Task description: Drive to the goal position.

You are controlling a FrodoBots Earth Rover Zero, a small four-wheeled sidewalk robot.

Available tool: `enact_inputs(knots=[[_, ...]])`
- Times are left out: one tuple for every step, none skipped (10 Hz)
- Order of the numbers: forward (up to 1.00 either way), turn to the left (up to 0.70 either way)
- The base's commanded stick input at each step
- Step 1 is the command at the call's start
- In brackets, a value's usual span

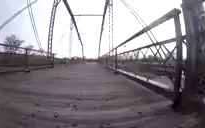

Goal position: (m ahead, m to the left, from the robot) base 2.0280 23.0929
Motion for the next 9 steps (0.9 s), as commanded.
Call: enact_inputs(knots=[[1.0, 0.0], [1.0, 0.08], [1.0, 0.24], [1.0, 0.36], [1.0, 0.32], [1.0, 0.07], [1.0, 0.01], [1.0, 0.0], [1.0, 0.0]])
